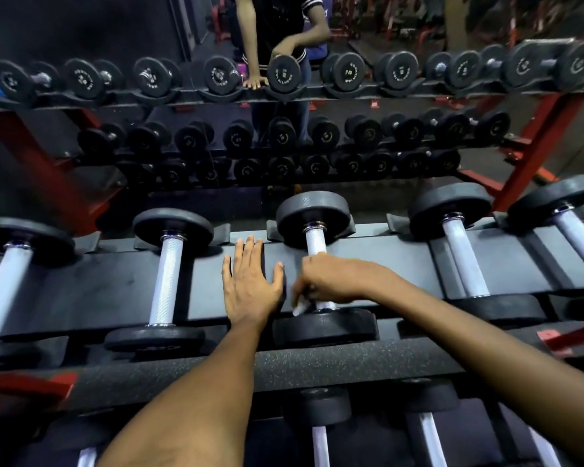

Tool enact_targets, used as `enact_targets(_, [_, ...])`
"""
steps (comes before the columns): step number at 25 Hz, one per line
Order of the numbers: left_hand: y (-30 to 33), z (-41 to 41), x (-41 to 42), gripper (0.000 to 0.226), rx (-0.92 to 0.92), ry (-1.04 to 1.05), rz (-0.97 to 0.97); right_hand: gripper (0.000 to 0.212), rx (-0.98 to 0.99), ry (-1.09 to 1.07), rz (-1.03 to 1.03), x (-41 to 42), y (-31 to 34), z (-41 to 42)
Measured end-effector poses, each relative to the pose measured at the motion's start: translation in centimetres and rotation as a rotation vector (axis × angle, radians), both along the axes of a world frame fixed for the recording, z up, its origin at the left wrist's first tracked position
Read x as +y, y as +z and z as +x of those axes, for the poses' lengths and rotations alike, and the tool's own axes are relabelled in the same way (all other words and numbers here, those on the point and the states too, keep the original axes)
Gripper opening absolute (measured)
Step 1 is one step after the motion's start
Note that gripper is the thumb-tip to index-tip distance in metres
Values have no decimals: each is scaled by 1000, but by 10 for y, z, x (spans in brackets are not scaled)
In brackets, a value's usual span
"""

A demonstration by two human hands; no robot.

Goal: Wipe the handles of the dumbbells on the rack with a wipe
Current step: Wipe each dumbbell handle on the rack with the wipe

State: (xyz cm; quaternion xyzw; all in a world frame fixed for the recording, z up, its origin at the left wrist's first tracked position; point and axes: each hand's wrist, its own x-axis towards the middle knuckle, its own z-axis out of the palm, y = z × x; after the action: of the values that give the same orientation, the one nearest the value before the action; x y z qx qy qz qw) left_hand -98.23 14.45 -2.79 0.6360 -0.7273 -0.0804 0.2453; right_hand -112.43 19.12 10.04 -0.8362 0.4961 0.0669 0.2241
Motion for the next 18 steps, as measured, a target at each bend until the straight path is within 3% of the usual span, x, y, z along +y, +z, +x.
enact_targets(2, [-1, -1, -1, 65, 9, 6, -13, 34, 75, 76, 23, 2, -3, -16])
enact_targets(4, [-3, -2, -4, 63, -1, 20, -21, 32, -14, 26, 32, 6, -1, -22])
enact_targets(10, [-1, -2, -3, 62, 1, 17, -15, 30, -18, -30, 95, 8, 6, -36])
enact_targets(14, [-1, -1, -2, 62, -8, 21, -25, 30, -177, -45, 106, 20, -2, -45])
enact_targets(16, [-1, -1, -1, 61, -1, 21, -22, 27, -263, -129, 180, 24, -5, -61])
enact_targets(18, [-1, 0, -1, 61, 6, 24, -31, 23, -191, -282, 163, 19, -8, -82])
